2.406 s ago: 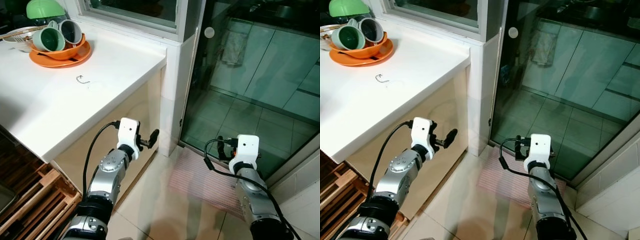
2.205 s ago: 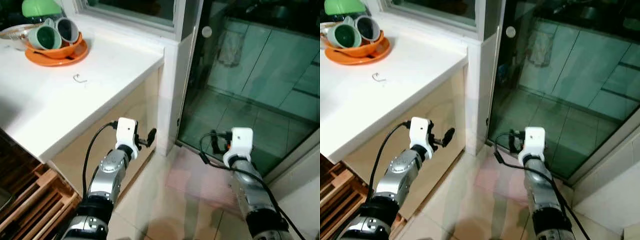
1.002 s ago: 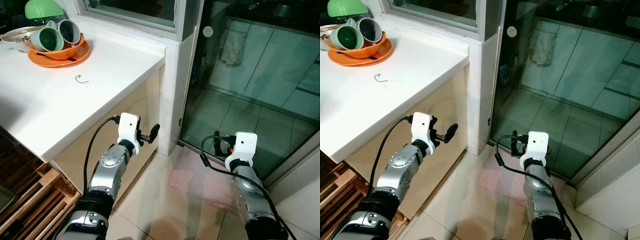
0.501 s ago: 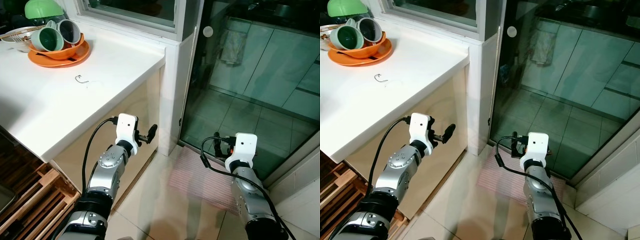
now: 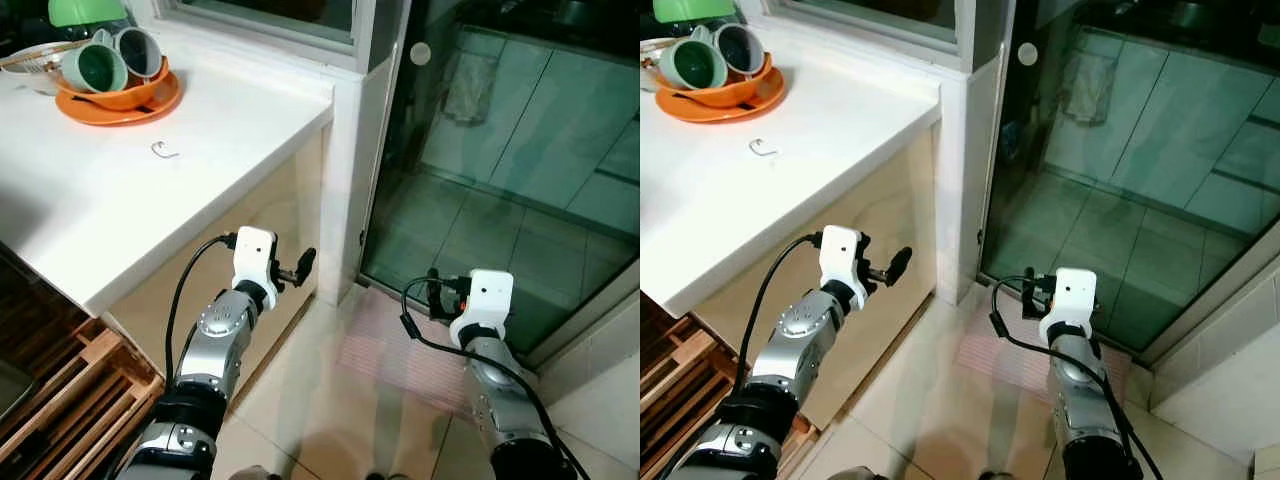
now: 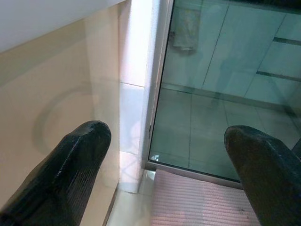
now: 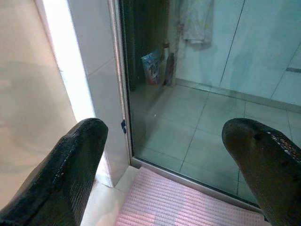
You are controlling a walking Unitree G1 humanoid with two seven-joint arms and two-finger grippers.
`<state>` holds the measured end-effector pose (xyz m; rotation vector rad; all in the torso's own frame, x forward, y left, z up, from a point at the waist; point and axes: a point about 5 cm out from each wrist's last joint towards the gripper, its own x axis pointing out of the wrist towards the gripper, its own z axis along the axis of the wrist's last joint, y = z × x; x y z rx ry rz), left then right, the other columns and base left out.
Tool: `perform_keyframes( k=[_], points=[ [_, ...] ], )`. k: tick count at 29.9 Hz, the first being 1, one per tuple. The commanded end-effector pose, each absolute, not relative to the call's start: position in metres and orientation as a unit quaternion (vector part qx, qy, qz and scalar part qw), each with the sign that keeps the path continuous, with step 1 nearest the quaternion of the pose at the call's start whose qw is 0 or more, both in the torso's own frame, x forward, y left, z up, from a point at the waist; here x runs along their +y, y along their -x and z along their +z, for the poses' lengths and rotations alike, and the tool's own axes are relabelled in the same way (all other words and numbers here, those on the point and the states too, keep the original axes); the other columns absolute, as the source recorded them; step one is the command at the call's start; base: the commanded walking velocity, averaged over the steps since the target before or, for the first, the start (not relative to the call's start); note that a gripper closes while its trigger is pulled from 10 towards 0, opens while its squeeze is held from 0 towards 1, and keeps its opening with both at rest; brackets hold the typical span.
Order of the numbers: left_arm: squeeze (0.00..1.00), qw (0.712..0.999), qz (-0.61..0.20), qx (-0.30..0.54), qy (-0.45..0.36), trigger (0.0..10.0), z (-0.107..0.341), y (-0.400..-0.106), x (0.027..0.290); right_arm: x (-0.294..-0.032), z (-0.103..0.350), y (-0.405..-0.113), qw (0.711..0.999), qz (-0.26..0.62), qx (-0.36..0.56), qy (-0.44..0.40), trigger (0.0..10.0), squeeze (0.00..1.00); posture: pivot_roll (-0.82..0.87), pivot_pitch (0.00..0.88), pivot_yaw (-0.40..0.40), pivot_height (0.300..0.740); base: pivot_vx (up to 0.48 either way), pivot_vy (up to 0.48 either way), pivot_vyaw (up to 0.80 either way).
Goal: Restocking fridge
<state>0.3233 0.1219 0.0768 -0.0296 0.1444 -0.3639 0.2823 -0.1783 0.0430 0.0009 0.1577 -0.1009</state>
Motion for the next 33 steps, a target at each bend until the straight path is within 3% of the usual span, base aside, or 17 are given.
perform_keyframes(
  k=[1, 19, 33],
  points=[
    [0.00, 0.982, -0.176, 0.068, 0.015, 10.0, 0.0785, -0.3235, 0.1224, -0.1781, 0.0420, -0.2833, 0.995, -0.048, 0.086, 0.002, 10.0, 0.00, 0.00, 0.000, 0.001, 0.740, -0.240, 0.000, 0.00],
    [0.00, 0.983, -0.172, 0.062, 0.012, 10.0, 0.0794, -0.3240, 0.1209, -0.1764, 0.0419, -0.2860, 0.995, -0.040, 0.089, 0.004, 10.0, 0.00, 0.00, 0.000, -0.004, 0.740, -0.134, 0.000, 0.00],
    [0.00, 0.984, -0.167, 0.058, 0.011, 10.0, 0.0800, -0.3235, 0.1215, -0.1763, 0.0395, -0.2863, 0.995, -0.039, 0.095, 0.002, 10.0, 0.00, 0.00, 0.000, -0.004, 0.740, -0.269, 0.000, 0.00]
  ],
)
